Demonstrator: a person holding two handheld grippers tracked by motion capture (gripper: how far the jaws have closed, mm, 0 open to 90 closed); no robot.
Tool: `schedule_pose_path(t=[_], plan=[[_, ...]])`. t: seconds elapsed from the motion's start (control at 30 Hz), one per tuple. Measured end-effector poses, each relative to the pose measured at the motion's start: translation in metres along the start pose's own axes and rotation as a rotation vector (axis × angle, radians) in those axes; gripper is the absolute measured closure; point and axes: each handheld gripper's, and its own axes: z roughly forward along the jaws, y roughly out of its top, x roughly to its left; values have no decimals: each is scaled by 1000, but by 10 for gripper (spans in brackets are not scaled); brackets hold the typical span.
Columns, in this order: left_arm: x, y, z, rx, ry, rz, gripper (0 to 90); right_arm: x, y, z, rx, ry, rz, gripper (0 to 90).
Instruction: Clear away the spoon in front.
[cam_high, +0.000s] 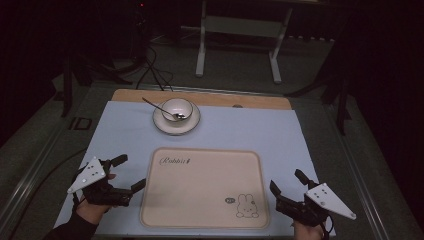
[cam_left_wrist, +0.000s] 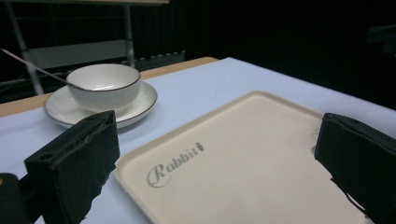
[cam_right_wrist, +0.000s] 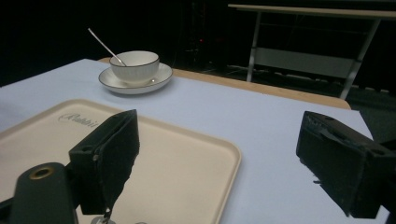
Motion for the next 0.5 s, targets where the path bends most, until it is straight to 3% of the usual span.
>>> schedule_pose_path(t=[0.13, 0.2, 0.43, 0.5], plan=[[0, 4, -1, 1, -16, -19, 6, 3, 0, 1, -1, 1, -33, 132], [1, 6, -3, -2, -57, -28, 6, 3, -1, 0, -4, 2, -36, 132], [-4, 6, 2, 68, -120, 1, 6, 3, -2, 0, -6, -3, -40, 131], [-8, 7, 5, 114, -141, 22, 6, 4, -1, 0, -8, -3, -41, 131]])
